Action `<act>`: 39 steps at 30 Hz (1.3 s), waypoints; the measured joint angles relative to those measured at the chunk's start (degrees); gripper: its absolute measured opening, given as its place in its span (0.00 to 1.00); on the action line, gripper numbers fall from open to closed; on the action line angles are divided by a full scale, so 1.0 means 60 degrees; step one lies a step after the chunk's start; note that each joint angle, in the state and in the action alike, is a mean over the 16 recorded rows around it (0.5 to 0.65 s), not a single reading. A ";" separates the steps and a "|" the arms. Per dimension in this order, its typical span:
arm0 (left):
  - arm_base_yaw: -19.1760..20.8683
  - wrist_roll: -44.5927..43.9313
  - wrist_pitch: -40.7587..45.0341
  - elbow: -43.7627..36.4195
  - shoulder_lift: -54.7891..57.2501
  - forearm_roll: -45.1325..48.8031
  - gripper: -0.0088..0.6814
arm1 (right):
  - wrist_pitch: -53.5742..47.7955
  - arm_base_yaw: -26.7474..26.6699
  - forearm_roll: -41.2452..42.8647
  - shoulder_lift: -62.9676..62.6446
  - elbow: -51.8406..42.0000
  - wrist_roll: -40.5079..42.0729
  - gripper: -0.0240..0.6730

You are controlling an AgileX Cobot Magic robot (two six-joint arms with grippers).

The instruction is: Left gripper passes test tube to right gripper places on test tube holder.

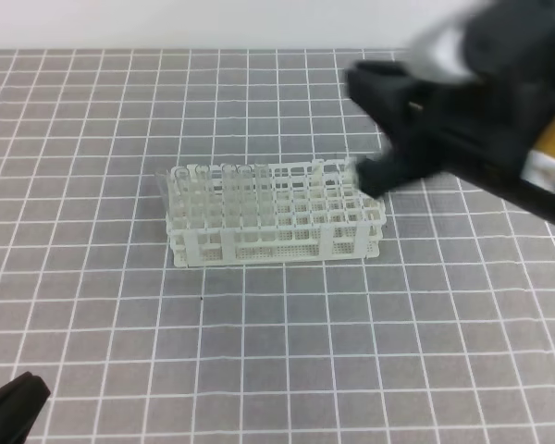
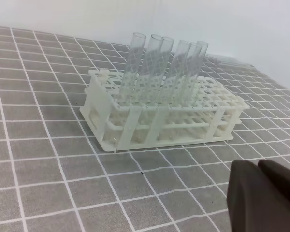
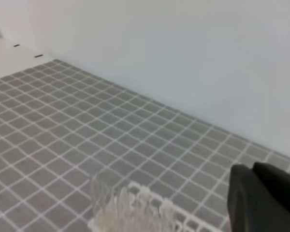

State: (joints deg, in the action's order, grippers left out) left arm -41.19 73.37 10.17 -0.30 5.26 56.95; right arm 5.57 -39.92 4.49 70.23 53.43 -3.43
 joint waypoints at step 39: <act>0.0000 -0.0013 0.0098 -0.0025 0.0022 0.0005 0.01 | -0.1612 0.5132 -0.0969 -0.9346 -0.7990 -0.0421 0.02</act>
State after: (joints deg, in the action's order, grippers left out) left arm -41.19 73.29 10.76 -0.45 5.39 56.98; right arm -4.10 -9.13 -1.33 14.15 5.49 -5.95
